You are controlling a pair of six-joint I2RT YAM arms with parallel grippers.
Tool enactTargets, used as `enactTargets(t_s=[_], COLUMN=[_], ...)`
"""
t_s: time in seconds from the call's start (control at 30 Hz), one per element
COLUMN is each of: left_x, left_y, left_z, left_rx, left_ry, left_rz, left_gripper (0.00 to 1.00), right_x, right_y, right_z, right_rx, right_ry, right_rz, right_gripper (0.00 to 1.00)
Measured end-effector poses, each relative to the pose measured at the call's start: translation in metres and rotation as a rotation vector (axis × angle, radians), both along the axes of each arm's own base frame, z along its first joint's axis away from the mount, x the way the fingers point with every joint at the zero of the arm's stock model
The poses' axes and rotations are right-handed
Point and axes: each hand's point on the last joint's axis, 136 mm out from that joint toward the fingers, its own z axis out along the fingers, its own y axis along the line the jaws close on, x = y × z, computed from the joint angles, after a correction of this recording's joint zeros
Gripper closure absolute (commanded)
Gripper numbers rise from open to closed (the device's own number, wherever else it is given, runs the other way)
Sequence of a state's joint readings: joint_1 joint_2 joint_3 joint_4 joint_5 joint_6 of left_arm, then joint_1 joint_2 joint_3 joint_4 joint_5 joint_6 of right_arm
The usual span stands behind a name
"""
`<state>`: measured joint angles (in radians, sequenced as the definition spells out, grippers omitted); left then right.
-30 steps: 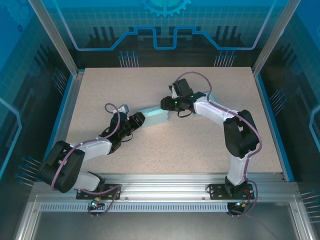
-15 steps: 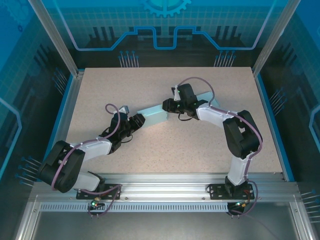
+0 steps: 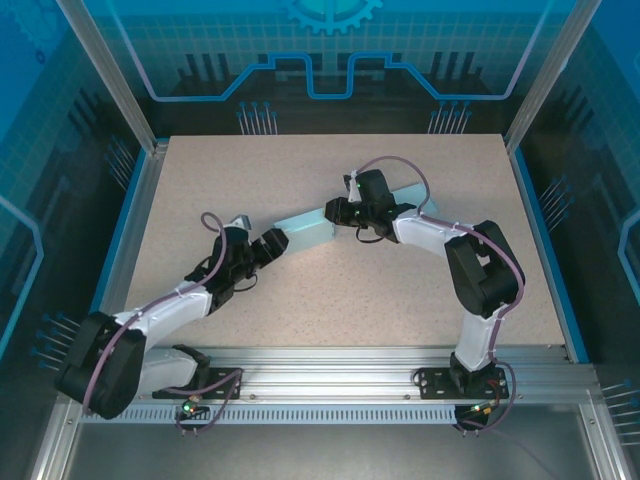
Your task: Fold the paper box
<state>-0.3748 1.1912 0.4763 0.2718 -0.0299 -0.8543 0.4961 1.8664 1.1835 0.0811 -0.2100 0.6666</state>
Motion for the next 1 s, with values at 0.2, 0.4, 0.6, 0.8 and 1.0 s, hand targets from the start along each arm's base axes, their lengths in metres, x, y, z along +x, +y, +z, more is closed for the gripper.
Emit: enactTargets(t_s=[0.2,0.4,0.6,0.8,1.0], left_x=[0.015,0.028,0.035,0.042,0.034], left_y=[0.013,0.019,0.015,0.006,0.003], left_z=[0.03,0.02,-0.013,-0.017,-0.018], left_rx=[-0.01,-0.026,-0.055,-0.116,-0.182], left_ry=[-0.065,-0.03,0.048,0.026,-0.022], left_rz=[0.034,0.033,-0.001,-0.035,-0.043], left_gripper=[0.21,0.3,0.39,0.56,0.63], right_x=[0.0,0.0,0.0,0.0,0.0], right_y=[0.0,0.0,0.0,0.0,0.0], right_z=[0.0,0.0,0.0,0.0,0.0], right_rx=[0.0,0.0,-0.001,-0.001,0.0], right_ry=[0.0,0.0,0.0,0.0,0.0], right_rz=[0.0,0.0,0.0,-0.001,0.001], right_gripper=[0.79,0.79,0.79,0.8,0.79])
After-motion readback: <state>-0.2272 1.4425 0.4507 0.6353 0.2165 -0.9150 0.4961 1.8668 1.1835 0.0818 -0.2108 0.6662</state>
